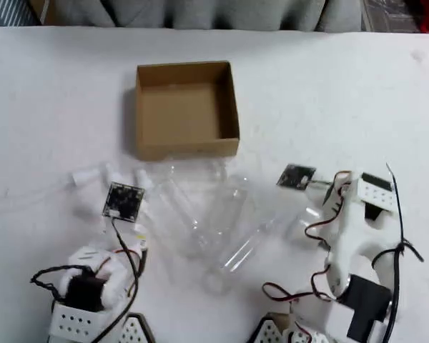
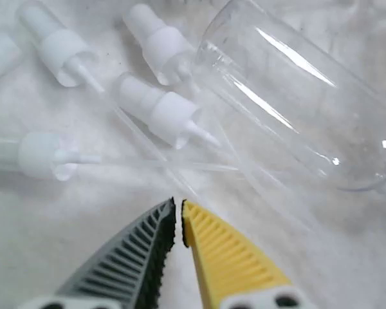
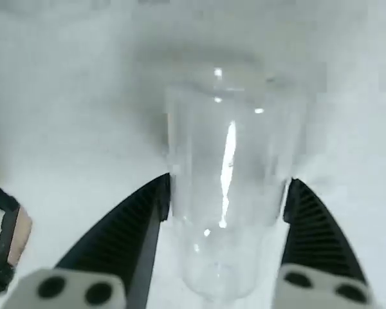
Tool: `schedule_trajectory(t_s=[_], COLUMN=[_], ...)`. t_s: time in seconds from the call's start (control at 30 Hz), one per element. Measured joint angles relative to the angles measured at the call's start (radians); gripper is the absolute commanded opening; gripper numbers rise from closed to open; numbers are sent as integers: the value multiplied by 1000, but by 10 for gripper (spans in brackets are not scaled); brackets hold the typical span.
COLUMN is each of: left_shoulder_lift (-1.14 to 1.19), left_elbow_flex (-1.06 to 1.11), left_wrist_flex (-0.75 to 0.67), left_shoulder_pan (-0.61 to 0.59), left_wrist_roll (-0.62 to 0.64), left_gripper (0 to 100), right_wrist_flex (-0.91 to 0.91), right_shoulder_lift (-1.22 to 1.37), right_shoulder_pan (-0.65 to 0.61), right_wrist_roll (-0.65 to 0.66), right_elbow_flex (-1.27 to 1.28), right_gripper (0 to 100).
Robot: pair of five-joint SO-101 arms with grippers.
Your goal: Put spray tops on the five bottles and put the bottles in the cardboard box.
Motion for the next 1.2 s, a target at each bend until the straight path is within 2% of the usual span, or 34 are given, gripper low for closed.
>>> schedule_trajectory(t_s=[0.27, 0.37, 0.53, 0.7, 0.97, 1.2], left_shoulder_lift=[0, 0, 0, 0, 0, 0], left_elbow_flex=[0, 0, 0, 0, 0, 0], left_wrist_flex=[0, 0, 0, 0, 0, 0], left_shoulder_pan=[0, 0, 0, 0, 0, 0], left_wrist_roll=[0, 0, 0, 0, 0, 0], left_gripper=[20, 20, 20, 20, 20, 20], right_wrist_flex=[187, 222, 224, 227, 74, 60], right_shoulder_lift=[-186, -259, -370, -496, -663, -736], right_shoulder_pan=[84, 173, 365, 473, 522, 520], right_wrist_roll=[-153, -245, -344, -377, -450, -468], right_elbow_flex=[-20, -20, 9, 152, 382, 491], right_gripper=[207, 166, 15, 26, 20, 24])
